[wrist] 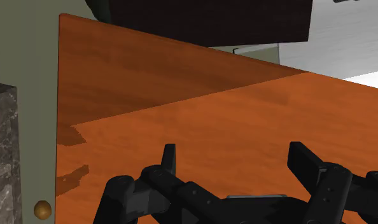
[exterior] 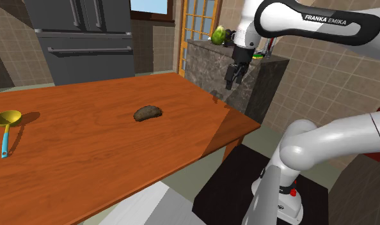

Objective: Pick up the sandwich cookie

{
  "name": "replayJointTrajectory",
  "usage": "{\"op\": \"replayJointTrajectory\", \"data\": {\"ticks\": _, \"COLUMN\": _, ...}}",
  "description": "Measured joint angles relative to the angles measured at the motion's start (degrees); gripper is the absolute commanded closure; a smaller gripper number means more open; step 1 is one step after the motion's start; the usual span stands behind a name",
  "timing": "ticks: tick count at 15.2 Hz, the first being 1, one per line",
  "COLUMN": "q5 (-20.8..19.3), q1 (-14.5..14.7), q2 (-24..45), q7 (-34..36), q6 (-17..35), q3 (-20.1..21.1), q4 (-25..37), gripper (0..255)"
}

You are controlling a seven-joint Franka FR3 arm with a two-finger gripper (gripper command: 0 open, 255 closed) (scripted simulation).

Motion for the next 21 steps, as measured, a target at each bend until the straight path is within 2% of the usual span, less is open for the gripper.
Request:
{"op": "replayJointTrajectory", "data": {"ticks": 3, "q5": -0.28, "q1": 0.49, "q2": 2.63, "q7": -1.34, "q6": 1.20, "q3": -0.23, "q4": 1.01, "gripper": 0}}
{"op": "replayJointTrajectory", "data": {"ticks": 12, "q5": -1.85, "q1": 3.56, "q2": 22.84, "q7": -11.12, "q6": 10.02, "q3": -1.42, "q4": 9.37, "gripper": 0}}
{"op": "replayJointTrajectory", "data": {"ticks": 21, "q5": -2.85, "q1": 6.14, "q2": 44.21, "q7": -19.84, "q6": 13.80, "q3": -0.30, "q4": 23.92, "gripper": 0}}
